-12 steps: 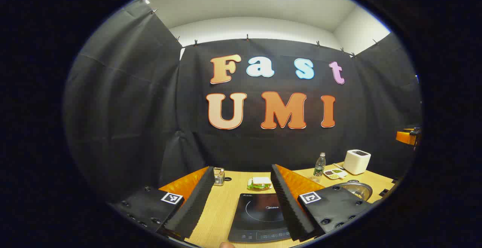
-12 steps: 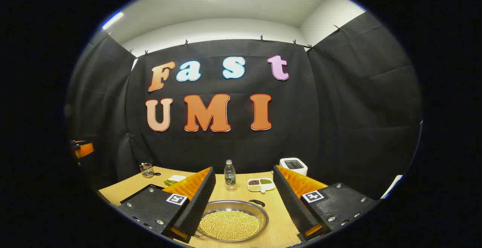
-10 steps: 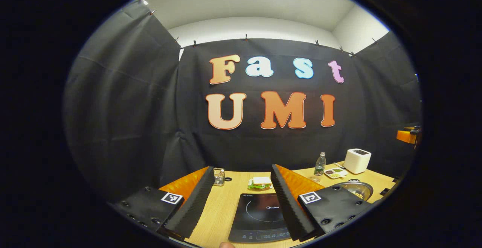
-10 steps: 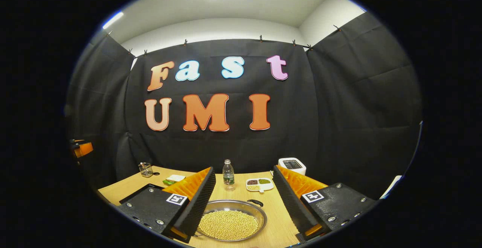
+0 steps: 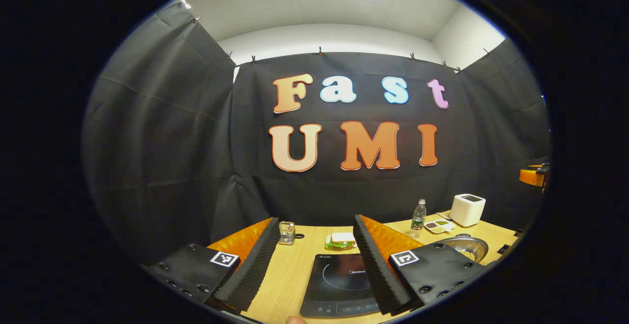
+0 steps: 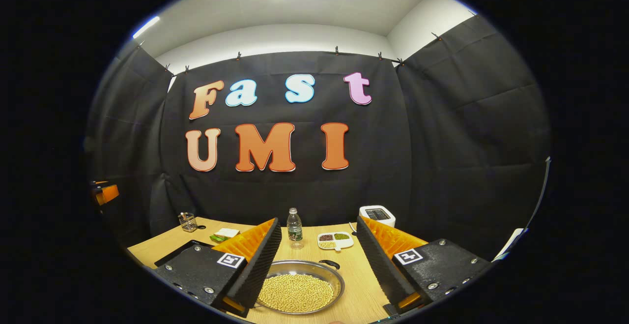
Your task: First push the handle of the pot to place it horizontally, then grasp the pot with both hands and set it on the induction cooktop.
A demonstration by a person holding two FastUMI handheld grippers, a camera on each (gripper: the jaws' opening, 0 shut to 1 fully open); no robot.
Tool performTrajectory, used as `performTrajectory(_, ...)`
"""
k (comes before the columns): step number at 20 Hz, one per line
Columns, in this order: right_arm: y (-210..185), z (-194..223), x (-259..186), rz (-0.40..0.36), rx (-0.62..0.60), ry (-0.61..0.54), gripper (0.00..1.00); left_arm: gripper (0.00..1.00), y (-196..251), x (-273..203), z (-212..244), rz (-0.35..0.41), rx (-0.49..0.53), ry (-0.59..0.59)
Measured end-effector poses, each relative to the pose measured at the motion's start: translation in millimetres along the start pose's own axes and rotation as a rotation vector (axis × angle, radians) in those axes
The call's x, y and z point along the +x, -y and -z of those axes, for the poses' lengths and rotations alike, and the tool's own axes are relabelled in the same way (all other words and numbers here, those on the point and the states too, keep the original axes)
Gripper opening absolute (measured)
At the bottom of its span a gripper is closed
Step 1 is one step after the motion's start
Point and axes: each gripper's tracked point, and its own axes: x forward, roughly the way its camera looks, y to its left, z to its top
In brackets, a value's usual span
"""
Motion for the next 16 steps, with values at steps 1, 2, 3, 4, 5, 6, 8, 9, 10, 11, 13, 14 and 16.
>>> performTrajectory(1, 0, 1, 0, 0.002, -0.001, 0.0, 0.95, 0.97, 0, -1, 0, 0.0, 0.001, 0.0)
performTrajectory(2, 1, 4, 0, 0.004, -0.001, -0.01, 0.95, 0.97, 0, -1, 0, 0.0, 0.0, 0.0)
performTrajectory(3, -1, 9, -1, -0.003, -0.003, -0.02, 0.93, 0.97, 0, 0, 0, 0.0, -0.001, -0.001)
performTrajectory(4, -4, 13, -2, -0.012, -0.005, -0.031, 0.86, 0.97, 0, 0, 1, 0.001, -0.003, -0.002)
performTrajectory(5, -7, 17, -3, -0.029, -0.005, -0.037, 0.81, 0.97, 2, -1, 1, 0.004, -0.005, -0.003)
performTrajectory(6, -12, 21, -4, -0.049, -0.002, -0.042, 0.71, 0.97, 3, -1, 1, 0.007, -0.007, -0.004)
performTrajectory(8, -20, 37, -4, -0.082, -0.005, -0.08, 0.42, 0.97, 3, -1, 2, 0.006, -0.008, -0.006)
performTrajectory(9, -24, 48, -6, -0.097, -0.015, -0.101, 0.4, 0.97, 2, -1, 3, 0.005, -0.011, -0.009)
performTrajectory(10, -28, 58, -8, -0.11, -0.026, -0.124, 0.29, 0.97, 3, -1, 4, 0.007, -0.016, -0.011)
performTrajectory(11, -32, 68, -11, -0.125, -0.034, -0.148, 0.23, 0.97, 4, -1, 5, 0.008, -0.02, -0.014)
performTrajectory(13, -44, 89, -16, -0.162, -0.051, -0.192, 0.1, 0.97, 3, -1, 7, 0.008, -0.023, -0.018)
performTrajectory(14, -48, 100, -18, -0.174, -0.063, -0.214, 0.02, 0.97, 2, 0, 7, 0.01, -0.025, -0.02)
performTrajectory(16, -61, 124, -23, -0.207, -0.09, -0.268, 0.0, 0.97, 2, 1, 9, 0.009, -0.03, -0.023)
